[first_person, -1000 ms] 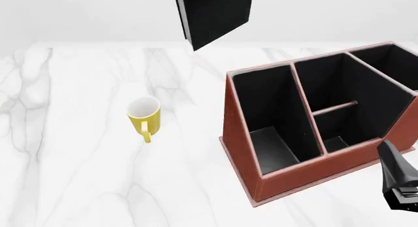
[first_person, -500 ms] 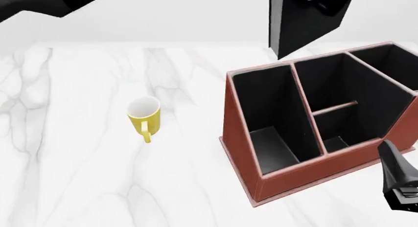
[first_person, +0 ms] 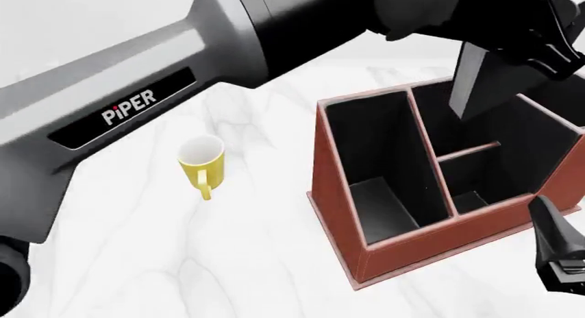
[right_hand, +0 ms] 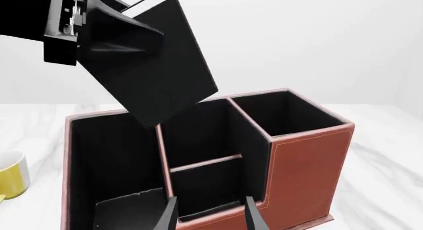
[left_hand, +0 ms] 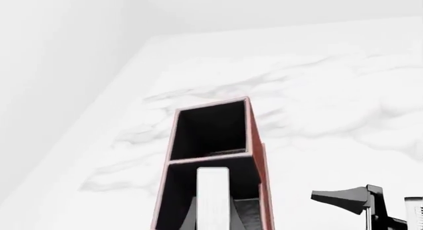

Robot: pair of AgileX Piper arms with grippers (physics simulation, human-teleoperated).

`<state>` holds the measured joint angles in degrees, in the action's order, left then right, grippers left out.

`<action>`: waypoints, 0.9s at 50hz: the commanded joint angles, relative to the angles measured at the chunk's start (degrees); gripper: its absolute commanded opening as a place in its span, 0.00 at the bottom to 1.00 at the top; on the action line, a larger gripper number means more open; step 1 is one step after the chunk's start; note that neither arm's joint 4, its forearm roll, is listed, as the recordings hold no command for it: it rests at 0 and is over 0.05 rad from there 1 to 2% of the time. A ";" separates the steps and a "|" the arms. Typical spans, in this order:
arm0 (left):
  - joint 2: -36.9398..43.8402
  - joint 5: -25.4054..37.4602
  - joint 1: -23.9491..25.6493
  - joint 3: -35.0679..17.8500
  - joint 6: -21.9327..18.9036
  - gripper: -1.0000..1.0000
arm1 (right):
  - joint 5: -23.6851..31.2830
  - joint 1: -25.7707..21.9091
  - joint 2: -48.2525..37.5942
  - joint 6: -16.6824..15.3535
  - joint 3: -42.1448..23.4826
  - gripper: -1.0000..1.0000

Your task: Pick up the book and place it in the back compartment of the caddy.

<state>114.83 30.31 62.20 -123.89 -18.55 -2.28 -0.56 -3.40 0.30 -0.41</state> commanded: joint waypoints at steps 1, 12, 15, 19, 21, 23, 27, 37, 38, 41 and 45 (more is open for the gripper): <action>5.34 0.18 0.40 -6.36 1.07 0.00 | -0.48 0.10 -0.54 0.07 0.04 1.00; 4.45 -7.31 1.97 3.36 2.24 0.00 | -0.77 0.12 -0.81 0.37 0.19 1.00; 4.43 -8.81 1.90 4.96 2.38 0.00 | -1.06 0.06 -1.21 0.30 0.09 1.00; 4.78 -10.23 1.94 6.89 2.66 0.00 | -0.85 0.13 -0.86 0.36 0.33 1.00; 4.86 -10.86 1.74 7.33 2.56 0.00 | -0.66 0.08 -0.81 0.29 0.11 1.00; 5.00 -11.46 1.68 8.04 2.66 0.00 | -0.40 0.17 -0.37 0.37 0.36 1.00; 6.06 -12.50 1.15 8.34 2.53 0.00 | -1.06 0.12 -1.13 0.32 0.21 1.00; 6.57 -14.55 1.44 9.36 3.05 0.00 | -0.94 0.16 -1.20 0.45 0.05 1.00; 6.51 -15.08 1.50 9.69 3.06 0.00 | -1.04 0.16 -1.15 0.45 0.22 1.00; 7.38 -15.57 1.19 9.42 3.22 0.00 | -0.99 0.15 -1.25 0.45 0.06 1.00; 7.81 -16.49 1.19 10.02 3.32 0.00 | -0.41 0.15 -0.40 0.51 0.36 1.00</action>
<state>122.02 16.32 63.49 -114.36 -14.82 -3.06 -0.41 -4.30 0.72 -0.22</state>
